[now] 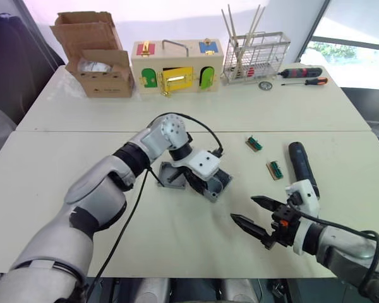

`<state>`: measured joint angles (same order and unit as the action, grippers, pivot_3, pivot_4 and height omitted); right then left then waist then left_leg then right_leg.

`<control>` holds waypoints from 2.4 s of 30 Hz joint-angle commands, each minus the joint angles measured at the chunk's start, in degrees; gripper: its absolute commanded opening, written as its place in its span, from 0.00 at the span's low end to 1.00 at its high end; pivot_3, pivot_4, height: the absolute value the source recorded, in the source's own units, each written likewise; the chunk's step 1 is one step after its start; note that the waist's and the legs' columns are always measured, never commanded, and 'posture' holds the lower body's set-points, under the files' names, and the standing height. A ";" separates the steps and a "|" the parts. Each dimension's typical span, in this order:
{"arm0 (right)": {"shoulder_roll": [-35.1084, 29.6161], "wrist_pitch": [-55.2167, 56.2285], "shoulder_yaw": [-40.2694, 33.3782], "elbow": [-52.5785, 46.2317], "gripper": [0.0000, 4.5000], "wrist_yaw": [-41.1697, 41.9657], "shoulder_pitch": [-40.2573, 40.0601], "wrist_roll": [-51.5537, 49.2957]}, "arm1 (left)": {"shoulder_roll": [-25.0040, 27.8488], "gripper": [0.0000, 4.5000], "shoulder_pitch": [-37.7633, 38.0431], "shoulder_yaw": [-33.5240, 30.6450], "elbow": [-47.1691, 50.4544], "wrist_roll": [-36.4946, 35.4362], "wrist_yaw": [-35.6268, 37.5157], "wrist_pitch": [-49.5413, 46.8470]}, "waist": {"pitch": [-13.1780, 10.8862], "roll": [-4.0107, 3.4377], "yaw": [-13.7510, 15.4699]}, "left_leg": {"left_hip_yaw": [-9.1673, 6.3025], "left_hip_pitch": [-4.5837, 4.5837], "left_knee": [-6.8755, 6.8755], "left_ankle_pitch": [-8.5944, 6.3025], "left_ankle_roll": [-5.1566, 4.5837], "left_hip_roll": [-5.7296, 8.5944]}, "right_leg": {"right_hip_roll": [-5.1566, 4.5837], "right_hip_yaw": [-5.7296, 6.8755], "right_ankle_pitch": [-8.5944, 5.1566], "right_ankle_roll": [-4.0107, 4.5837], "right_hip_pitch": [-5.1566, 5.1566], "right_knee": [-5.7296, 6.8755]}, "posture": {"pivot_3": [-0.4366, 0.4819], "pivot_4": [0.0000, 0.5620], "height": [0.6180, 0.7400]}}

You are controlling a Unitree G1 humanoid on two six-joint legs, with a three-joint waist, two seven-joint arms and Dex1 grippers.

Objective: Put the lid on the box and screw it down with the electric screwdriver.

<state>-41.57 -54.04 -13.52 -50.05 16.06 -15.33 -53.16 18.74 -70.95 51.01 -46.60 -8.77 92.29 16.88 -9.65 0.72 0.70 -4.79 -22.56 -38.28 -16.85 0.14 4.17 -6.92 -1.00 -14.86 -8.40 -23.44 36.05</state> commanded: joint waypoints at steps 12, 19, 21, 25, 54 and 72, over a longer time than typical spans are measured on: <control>-16.57 -0.67 -12.46 4.61 1.00 13.95 11.62 -10.44 | 14.37 0.81 -0.31 -26.35 19.28 -2.46 -18.31 -45.23 | -0.03 0.01 -1.09 | -0.04 0.03 0.03 -0.02 -0.05 -0.05 | 0.07 0.01 -0.04 -0.06 -0.02 0.09 | 0.48 0.27 0.92; -22.99 1.24 -4.20 11.77 1.00 22.74 26.44 -7.71 | 20.60 0.81 9.04 -33.16 42.38 -2.82 -36.68 -101.50 | -0.05 0.03 -1.59 | -0.10 0.03 0.05 -0.07 -0.12 -0.06 | 0.09 0.04 -0.06 -0.10 -0.01 0.18 | 0.48 0.27 0.92; -21.64 2.11 -0.32 13.39 1.00 23.91 29.08 -5.59 | 18.27 0.81 12.89 -38.23 46.19 -3.23 -42.27 -108.23 | -0.07 0.08 -1.29 | -0.11 0.00 0.02 -0.06 -0.10 -0.06 | 0.08 0.03 -0.06 -0.10 -0.01 0.18 | 0.48 0.27 0.92; -20.12 2.85 4.15 14.24 1.00 25.31 31.24 -2.36 | 14.06 0.81 18.35 -43.97 48.62 -5.86 -51.61 -109.37 | -0.08 0.12 -0.83 | -0.13 -0.03 -0.07 0.07 0.14 -0.02 | 0.01 0.02 -0.06 -0.10 -0.02 0.15 | 0.48 0.27 0.92; -11.81 0.31 -3.67 10.33 1.00 13.38 28.55 -12.08 | 7.80 0.01 21.42 -41.34 43.95 -20.41 -74.64 -109.37 | 0.02 0.09 0.19 | -0.05 0.04 0.00 0.29 0.56 0.10 | -0.15 -0.09 -0.04 -0.07 -0.06 0.16 | 0.48 0.27 0.92; 16.90 6.97 4.31 35.10 1.00 -1.26 51.13 -5.82 | 5.02 0.01 22.98 -58.00 54.96 -18.60 -68.74 -67.22 | 0.01 0.09 -0.14 | 0.03 -0.64 0.06 0.40 0.75 0.06 | -0.13 -0.15 -0.01 -0.02 -0.95 0.26 | 0.48 0.27 0.92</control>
<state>-25.38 -48.30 -9.25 -14.50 14.90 33.62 -59.57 24.98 -47.65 -5.09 6.68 -28.19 24.44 -56.73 -9.64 0.80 0.55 -4.74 -23.30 -38.31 -16.44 0.90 4.24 -7.05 -1.15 -14.85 -8.41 -24.49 36.32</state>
